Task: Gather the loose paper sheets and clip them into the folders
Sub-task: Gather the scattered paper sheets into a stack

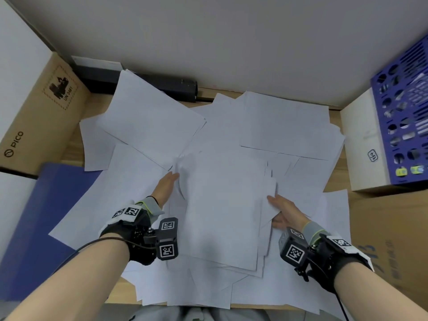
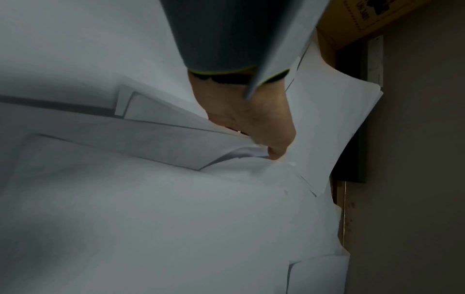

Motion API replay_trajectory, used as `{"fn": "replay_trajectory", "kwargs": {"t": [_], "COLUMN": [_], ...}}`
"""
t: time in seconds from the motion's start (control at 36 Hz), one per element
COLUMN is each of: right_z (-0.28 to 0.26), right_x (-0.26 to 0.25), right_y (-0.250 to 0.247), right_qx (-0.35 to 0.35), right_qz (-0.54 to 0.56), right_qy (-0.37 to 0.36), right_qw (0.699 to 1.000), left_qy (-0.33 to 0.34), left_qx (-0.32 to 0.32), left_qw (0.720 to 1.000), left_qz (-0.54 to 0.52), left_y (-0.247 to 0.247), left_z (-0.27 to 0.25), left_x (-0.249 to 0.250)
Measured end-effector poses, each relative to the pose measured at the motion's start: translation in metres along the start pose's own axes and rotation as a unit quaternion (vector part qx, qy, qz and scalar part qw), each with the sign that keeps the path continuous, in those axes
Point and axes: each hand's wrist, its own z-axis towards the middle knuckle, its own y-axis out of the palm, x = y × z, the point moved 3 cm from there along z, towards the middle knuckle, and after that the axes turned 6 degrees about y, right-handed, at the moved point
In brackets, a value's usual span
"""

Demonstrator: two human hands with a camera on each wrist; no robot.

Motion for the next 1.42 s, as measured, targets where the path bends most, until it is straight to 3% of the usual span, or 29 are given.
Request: {"fn": "replay_trajectory", "kwargs": {"t": [0.14, 0.31, 0.44, 0.56, 0.69, 0.86, 1.0, 1.19, 1.31, 1.42], "right_z": [0.005, 0.018, 0.027, 0.014, -0.017, -0.049, -0.085, -0.133, -0.121, -0.109], "right_x": [-0.008, -0.01, -0.006, -0.007, -0.024, -0.054, -0.093, -0.137, -0.114, -0.08], "right_y": [0.0, 0.008, 0.011, 0.012, 0.007, 0.0, -0.003, 0.019, 0.039, 0.056], "right_qx": [0.036, 0.022, 0.044, 0.043, 0.031, 0.005, 0.034, 0.03, 0.039, 0.028], "right_qz": [-0.084, -0.085, -0.116, -0.075, 0.023, 0.128, 0.178, 0.184, 0.135, 0.013], "right_qy": [-0.025, -0.019, -0.03, -0.048, -0.105, -0.17, -0.253, -0.34, -0.3, -0.273], "right_qw": [0.996, 0.996, 0.992, 0.995, 0.994, 0.977, 0.95, 0.922, 0.944, 0.961], "left_qy": [-0.019, -0.028, 0.02, 0.038, 0.044, 0.082, 0.189, 0.344, 0.326, 0.285], "left_qx": [-0.057, -0.101, -0.101, -0.096, -0.083, -0.202, -0.148, -0.083, -0.098, -0.116], "left_qw": [0.998, 0.993, 0.994, 0.994, 0.995, 0.971, 0.967, 0.929, 0.936, 0.95], "left_qz": [-0.038, -0.057, -0.034, 0.037, 0.015, -0.095, -0.088, -0.109, -0.092, -0.047], "left_y": [0.012, 0.021, 0.028, 0.02, 0.015, 0.019, 0.007, -0.032, -0.045, -0.045], "left_z": [0.0, 0.002, 0.002, 0.008, 0.009, -0.003, -0.01, -0.044, -0.042, -0.039], "left_x": [-0.004, -0.016, -0.015, -0.02, -0.012, 0.021, 0.078, 0.154, 0.133, 0.095]}}
